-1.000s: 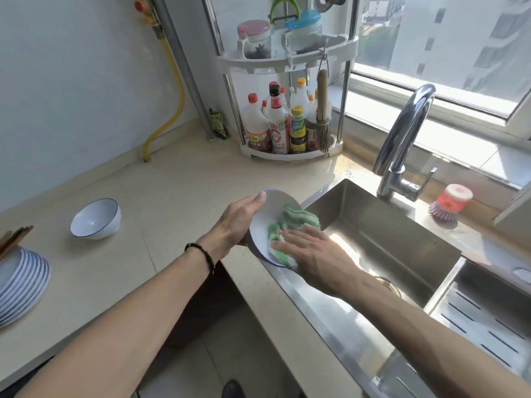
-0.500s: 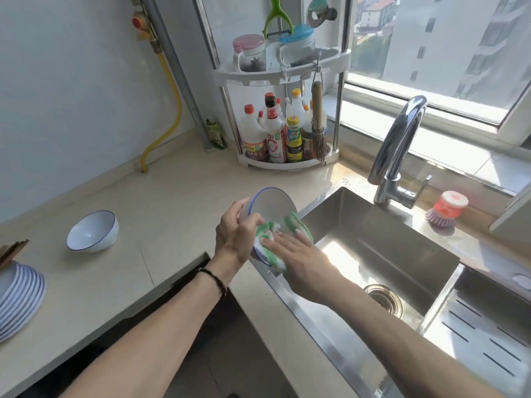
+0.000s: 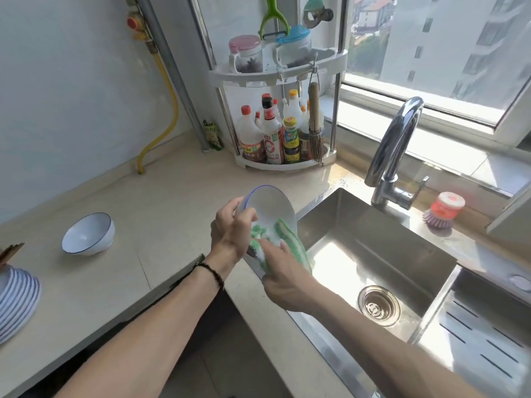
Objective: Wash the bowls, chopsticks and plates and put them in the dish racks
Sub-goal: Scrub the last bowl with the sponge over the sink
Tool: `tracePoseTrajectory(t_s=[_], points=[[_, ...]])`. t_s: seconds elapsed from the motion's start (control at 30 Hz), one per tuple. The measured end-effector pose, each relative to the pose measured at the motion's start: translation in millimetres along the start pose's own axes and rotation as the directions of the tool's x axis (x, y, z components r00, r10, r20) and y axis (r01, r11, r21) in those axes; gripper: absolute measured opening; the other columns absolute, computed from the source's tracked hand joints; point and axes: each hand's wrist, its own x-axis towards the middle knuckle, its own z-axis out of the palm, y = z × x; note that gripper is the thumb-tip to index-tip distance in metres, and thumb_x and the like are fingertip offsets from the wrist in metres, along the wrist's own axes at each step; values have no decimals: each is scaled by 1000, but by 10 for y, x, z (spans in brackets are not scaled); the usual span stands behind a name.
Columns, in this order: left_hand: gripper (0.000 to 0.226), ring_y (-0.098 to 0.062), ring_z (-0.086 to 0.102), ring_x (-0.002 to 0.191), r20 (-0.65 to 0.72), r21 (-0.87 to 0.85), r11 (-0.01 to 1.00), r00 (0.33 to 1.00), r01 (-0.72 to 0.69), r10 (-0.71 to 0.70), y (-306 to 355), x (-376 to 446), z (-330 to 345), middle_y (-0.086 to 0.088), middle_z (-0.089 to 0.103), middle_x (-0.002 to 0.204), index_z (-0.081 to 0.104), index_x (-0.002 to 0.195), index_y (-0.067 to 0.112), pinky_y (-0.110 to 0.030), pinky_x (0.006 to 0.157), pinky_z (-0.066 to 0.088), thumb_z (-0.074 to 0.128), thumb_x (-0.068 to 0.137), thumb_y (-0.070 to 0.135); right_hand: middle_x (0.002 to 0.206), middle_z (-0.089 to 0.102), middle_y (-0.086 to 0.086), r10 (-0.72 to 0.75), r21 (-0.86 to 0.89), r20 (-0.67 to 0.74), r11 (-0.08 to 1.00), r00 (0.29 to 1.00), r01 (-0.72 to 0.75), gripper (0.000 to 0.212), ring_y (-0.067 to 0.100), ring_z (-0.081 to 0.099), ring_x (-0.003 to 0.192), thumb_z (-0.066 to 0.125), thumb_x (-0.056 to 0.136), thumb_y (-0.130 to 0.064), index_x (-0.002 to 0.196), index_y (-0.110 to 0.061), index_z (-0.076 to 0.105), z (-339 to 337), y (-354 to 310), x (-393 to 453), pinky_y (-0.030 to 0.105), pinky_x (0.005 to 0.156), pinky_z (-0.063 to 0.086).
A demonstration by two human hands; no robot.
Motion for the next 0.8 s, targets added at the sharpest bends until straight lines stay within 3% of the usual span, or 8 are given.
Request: tracePoseTrajectory(t_s=[0.17,0.27,0.43,0.53,0.6,0.67,0.73,0.8], points=[[14,-22,43,69,-6,-47,998,999,45,-46,-60,34,-18,3,48,64,45,61,18,-36,66,31,50,62,32,159,35,0,-46,-336,15,940,999,48,72,18,20,152,45,87,4,151,-27,34,-137,276,32,46,125,-3],[16,-23,42,67,-127,-185,974,980,130,-155,24,-5,64,3,46,63,43,59,18,-32,62,32,51,59,32,93,60,-3,99,-10,-61,995,993,-100,32,26,50,100,47,83,3,109,-16,53,-98,-27,101,44,121,11],[50,-29,58,72,273,-56,951,921,306,-280,102,178,-233,-14,62,85,68,95,8,-26,54,43,58,56,36,139,61,-2,-258,-453,-2,861,966,229,45,18,53,133,69,90,-26,133,-30,55,-206,448,16,48,124,12],[62,-30,65,86,385,-94,910,858,403,-340,50,215,-281,-21,69,105,67,114,9,-32,65,50,63,59,38,113,74,-2,-335,-559,-30,787,942,262,30,20,67,114,63,89,-20,118,-28,64,-220,482,20,58,120,22],[61,-29,67,93,364,-280,877,888,391,-280,-29,150,-182,-19,70,116,65,120,8,-34,73,50,66,64,33,73,71,-2,-343,-523,-190,828,920,201,9,23,71,75,71,82,-18,90,-20,67,-184,326,68,55,111,39],[54,-29,68,93,250,-448,832,939,327,-235,-119,38,-25,-18,70,117,65,117,9,-34,72,52,67,67,29,54,61,-3,-225,-373,-399,925,889,67,27,24,61,51,87,66,-16,70,-17,61,-111,78,111,34,74,56],[44,-28,64,89,103,-525,803,958,281,-268,-132,-19,67,-12,68,102,66,97,13,-38,75,50,70,59,35,54,57,-3,-111,-197,-486,980,867,16,30,27,56,49,83,64,-8,67,-18,55,37,-63,134,27,51,40],[40,-26,57,84,39,-456,851,961,260,-273,-128,4,22,-8,59,89,62,79,14,-41,75,43,68,49,41,71,66,-4,-139,-108,-439,989,887,102,24,26,61,66,73,73,-4,87,-20,62,129,-45,73,36,65,48]])
